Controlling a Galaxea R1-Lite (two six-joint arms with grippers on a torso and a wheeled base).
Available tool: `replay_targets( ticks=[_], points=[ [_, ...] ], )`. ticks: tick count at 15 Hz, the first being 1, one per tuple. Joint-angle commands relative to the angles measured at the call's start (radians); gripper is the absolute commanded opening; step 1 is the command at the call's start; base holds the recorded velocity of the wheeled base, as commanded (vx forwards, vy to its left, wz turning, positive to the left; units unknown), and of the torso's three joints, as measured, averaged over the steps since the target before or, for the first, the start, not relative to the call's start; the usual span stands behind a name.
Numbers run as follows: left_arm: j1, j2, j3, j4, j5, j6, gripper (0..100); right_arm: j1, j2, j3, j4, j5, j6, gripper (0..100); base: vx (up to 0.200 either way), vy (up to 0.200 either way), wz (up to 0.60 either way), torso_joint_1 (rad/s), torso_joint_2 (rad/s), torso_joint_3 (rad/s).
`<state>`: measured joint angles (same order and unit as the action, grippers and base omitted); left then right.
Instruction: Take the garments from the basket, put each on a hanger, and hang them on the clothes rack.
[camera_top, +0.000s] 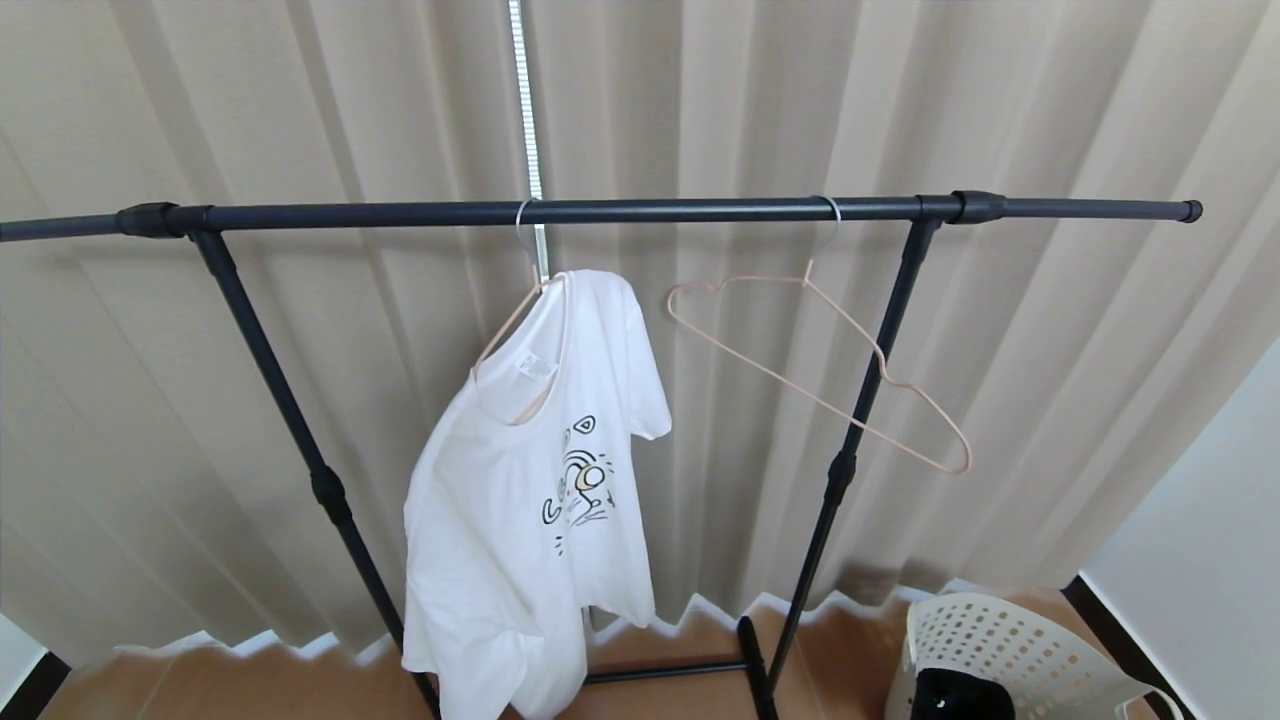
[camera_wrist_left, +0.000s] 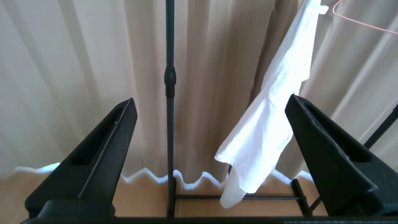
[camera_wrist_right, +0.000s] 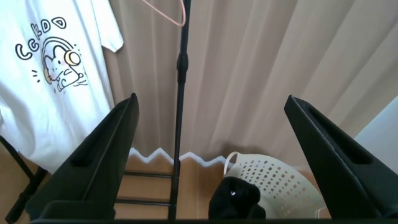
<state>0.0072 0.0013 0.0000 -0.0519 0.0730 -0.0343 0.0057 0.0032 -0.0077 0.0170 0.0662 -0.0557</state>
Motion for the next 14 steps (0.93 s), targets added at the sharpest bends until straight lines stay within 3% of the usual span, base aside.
replay_targets(
  ticks=[1,14],
  points=[
    [0.0,0.0,0.0,0.0,0.001,-0.001,100,0.0,-0.002,0.0,0.0,0.0,-0.001,100,0.0,0.0,0.0,-0.163,0.38,0.222],
    [0.0,0.0,0.0,-0.002,0.011,-0.013,100,-0.001,-0.002,0.0,0.0,0.0,0.01,100,0.0,0.0,0.0,-0.2,0.52,0.32]
  ],
)
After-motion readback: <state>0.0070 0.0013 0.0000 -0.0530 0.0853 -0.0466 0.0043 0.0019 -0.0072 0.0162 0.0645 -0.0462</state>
